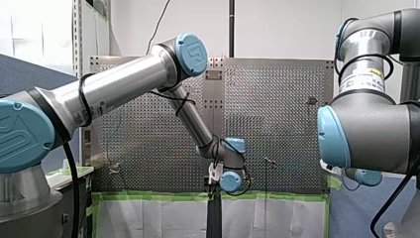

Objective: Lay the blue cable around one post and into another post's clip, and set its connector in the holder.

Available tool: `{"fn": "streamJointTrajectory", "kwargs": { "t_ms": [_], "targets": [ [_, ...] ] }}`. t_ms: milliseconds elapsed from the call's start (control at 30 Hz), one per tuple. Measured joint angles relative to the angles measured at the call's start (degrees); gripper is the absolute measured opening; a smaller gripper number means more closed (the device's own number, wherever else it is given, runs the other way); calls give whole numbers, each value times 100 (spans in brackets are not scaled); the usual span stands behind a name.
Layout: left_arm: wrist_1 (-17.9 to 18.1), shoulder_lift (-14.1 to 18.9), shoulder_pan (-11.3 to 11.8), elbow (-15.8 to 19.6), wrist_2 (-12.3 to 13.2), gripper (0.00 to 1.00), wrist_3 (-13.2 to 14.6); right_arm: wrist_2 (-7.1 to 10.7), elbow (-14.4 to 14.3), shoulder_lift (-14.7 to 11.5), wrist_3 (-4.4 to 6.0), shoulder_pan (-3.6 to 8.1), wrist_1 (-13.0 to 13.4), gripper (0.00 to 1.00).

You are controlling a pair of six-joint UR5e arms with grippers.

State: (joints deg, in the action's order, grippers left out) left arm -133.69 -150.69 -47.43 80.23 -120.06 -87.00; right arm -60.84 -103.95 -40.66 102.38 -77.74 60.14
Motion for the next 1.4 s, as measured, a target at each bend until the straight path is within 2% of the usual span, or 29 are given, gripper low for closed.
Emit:
{"fn": "streamJointTrajectory", "kwargs": {
  "t_ms": [300, 500, 733, 967, 1067, 1267, 1400],
  "targets": [
    [23, -4, 40, -1, 92, 2, -2, 60, 79, -16, 72, -3, -2, 0],
    [37, -6, 86, -20, 146, 2, -1, 62, 145, -17, 182, -22, 9, 0],
    [39, -15, 129, -115, 350, 2, 27, 64, 200, -17, 241, -46, 18, 0],
    [-17, -35, 162, -230, 472, 2, 34, 63, 236, -13, 469, -122, 118, 0],
    [-33, -39, 188, -245, 478, 2, 26, 63, 237, -11, 519, -143, 148, 0],
    [-92, -36, 184, -245, 424, 2, 37, 24, 237, -13, 530, -160, 146, 0],
    [-124, -35, 142, -197, 329, 2, 53, -109, 233, -14, 466, -149, 92, 0]
  ]
}}
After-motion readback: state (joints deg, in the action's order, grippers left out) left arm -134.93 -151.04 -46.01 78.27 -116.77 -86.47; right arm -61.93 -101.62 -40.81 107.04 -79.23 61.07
